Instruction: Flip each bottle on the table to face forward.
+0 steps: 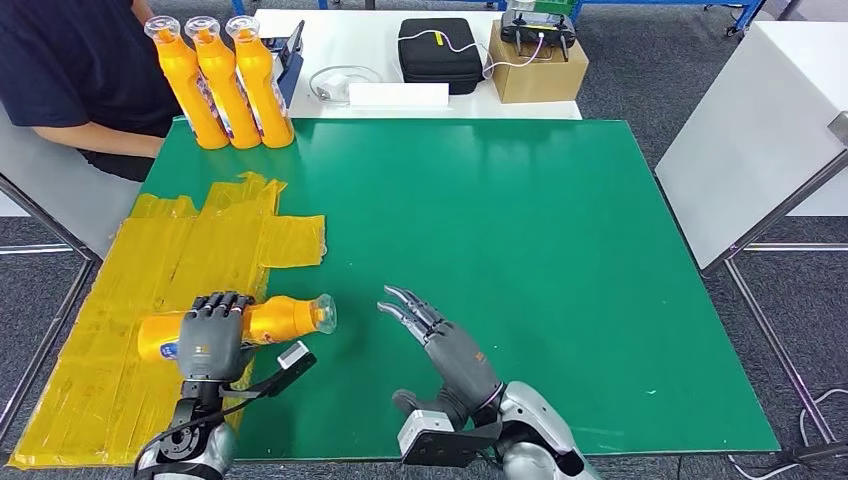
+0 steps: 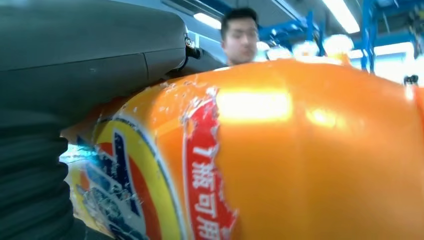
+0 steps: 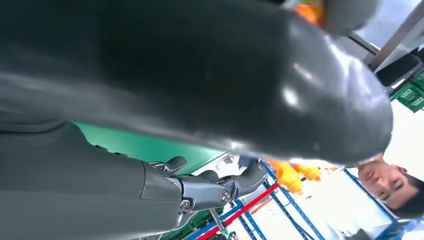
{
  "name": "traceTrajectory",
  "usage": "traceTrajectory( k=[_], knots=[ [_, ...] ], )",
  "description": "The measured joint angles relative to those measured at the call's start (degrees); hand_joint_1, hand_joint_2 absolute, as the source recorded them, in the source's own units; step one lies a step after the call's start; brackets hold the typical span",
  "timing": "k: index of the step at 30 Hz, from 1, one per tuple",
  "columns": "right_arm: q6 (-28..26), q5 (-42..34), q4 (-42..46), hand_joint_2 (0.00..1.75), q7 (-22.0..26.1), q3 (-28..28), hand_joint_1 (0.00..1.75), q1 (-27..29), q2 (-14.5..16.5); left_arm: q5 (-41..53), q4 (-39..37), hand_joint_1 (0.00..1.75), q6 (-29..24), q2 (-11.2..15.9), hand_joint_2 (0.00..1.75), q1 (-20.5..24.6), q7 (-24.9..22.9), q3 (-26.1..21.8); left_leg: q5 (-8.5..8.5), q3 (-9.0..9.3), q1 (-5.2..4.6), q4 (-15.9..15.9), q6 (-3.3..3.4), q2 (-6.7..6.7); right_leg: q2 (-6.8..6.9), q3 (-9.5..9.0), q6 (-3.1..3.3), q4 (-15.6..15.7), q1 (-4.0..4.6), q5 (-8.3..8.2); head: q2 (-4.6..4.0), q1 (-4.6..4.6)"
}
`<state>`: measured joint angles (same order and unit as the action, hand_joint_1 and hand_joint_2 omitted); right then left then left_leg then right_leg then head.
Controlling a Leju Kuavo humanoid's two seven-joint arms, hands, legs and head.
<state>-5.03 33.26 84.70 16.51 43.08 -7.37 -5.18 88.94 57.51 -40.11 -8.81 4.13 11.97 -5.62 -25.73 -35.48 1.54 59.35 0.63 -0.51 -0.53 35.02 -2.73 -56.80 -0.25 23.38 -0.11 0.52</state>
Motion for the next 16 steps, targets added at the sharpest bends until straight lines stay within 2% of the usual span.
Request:
traceTrajectory(
  k=[4,9,16],
  knots=[
    [0.32,-0.19,-0.09,0.0,-0.05,0.02,0.0,-0.57,0.0,-1.15,-4.86,0.0,-0.01,1.05,0.0,1.41,-0.48,2.82,0.01,-0.01,0.0,0.0,0.0,-0.01,0.0,-0.02,0.0,-0.01,-0.01,0.0,0.0,-0.01],
    [0.61,-0.21,-0.39,0.0,-0.07,0.05,0.0,-1.15,-0.05,-2.34,-6.28,0.0,-0.02,2.05,0.0,1.66,-0.04,5.69,0.0,-0.02,-0.01,0.0,-0.01,-0.01,0.0,-0.01,-0.01,-0.01,-0.01,0.0,0.0,0.0],
    [0.63,-0.5,-0.82,0.0,-0.11,0.25,0.0,-1.38,-0.32,0.24,0.39,0.0,-0.11,2.89,0.0,-0.84,-2.03,7.14,-0.01,-0.03,0.0,0.0,-0.01,-0.01,0.0,0.01,0.0,-0.01,0.01,0.01,0.0,0.0]
  ],
)
